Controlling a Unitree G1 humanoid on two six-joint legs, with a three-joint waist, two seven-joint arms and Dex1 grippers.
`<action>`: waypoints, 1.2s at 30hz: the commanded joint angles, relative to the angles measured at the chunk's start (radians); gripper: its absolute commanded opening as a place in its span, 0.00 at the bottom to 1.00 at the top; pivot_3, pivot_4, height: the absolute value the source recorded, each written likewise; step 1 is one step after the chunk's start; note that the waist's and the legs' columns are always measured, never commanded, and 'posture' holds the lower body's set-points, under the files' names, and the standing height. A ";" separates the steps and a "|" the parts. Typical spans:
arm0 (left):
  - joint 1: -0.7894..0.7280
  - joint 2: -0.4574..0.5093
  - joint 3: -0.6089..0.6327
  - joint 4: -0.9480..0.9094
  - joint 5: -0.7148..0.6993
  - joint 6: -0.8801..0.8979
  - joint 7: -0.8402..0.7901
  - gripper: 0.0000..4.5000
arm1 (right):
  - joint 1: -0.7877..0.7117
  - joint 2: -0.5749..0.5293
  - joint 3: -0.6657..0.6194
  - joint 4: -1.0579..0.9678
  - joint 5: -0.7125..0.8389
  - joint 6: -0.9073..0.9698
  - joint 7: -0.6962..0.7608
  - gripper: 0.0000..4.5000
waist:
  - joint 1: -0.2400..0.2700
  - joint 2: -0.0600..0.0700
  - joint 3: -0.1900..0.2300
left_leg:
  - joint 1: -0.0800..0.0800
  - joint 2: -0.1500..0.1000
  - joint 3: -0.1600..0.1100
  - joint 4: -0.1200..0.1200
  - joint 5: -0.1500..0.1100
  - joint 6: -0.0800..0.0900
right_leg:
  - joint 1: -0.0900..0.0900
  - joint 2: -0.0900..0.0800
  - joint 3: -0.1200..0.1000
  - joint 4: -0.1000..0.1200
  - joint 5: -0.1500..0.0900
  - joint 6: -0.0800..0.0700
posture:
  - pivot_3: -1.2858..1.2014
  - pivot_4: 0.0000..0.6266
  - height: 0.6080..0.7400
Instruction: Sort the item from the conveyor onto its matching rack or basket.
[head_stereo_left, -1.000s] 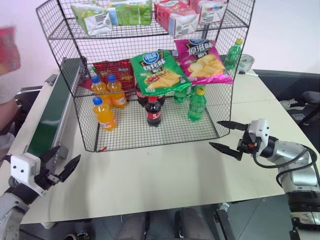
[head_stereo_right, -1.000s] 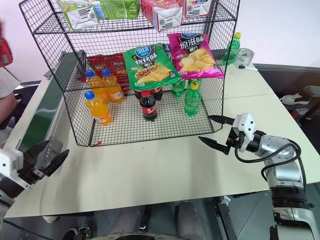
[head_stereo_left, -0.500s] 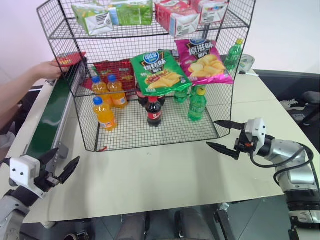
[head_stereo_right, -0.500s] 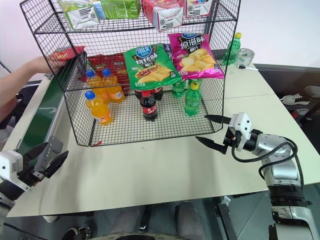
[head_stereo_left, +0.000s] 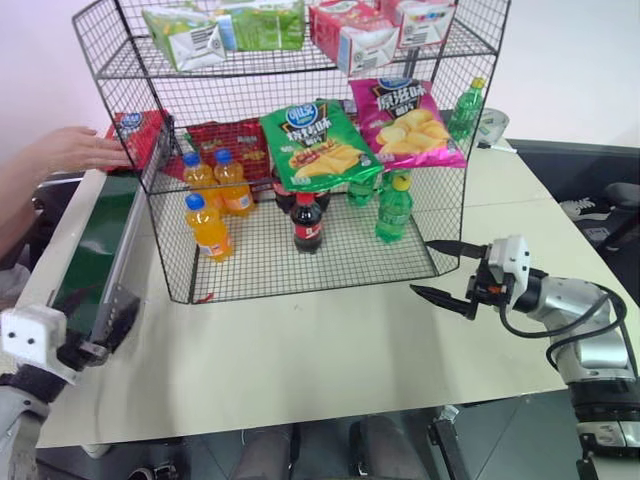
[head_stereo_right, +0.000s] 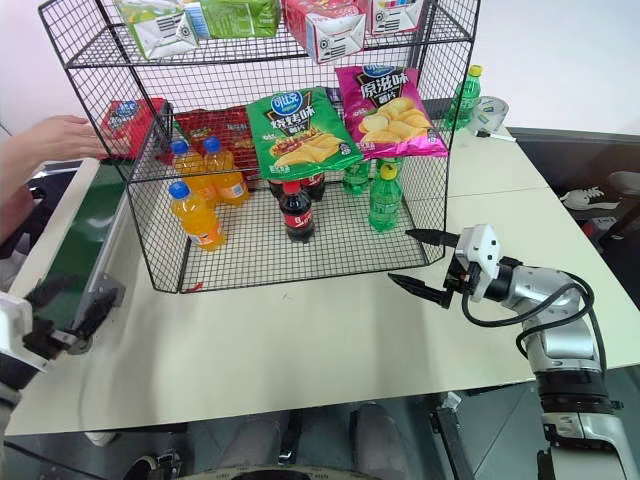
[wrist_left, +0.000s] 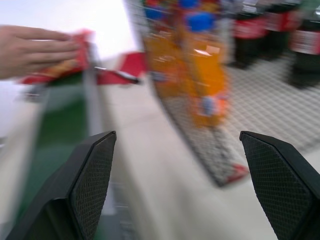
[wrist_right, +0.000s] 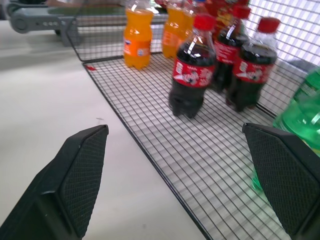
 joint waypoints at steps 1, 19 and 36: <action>-0.008 -0.029 0.053 0.001 0.009 0.007 0.105 0.92 | -0.022 0.018 0.019 -0.103 0.045 0.044 -0.003 1.00 | 0.000 0.000 0.000 | 0.000 0.000 0.000 0.000 0.000 0.000 | 0.000 0.000 0.000 0.000 0.000 0.000 | 0.52 0.24 1.00; 0.041 -0.038 0.077 0.036 -0.056 0.072 0.129 0.92 | 0.009 0.005 0.115 -0.350 0.202 0.354 0.034 1.00 | 0.003 -0.002 -0.001 | 0.000 0.000 0.000 0.001 0.000 0.000 | 0.000 0.000 0.000 0.000 0.000 0.000 | 0.52 0.24 1.00; 0.031 -0.007 0.087 0.100 0.026 0.009 0.144 0.92 | -0.012 0.053 0.107 -0.302 0.144 0.292 0.004 1.00 | 0.002 -0.003 -0.001 | -0.001 0.000 0.000 0.000 0.000 0.000 | 0.000 0.000 0.000 -0.001 0.000 0.000 | 0.52 0.24 1.00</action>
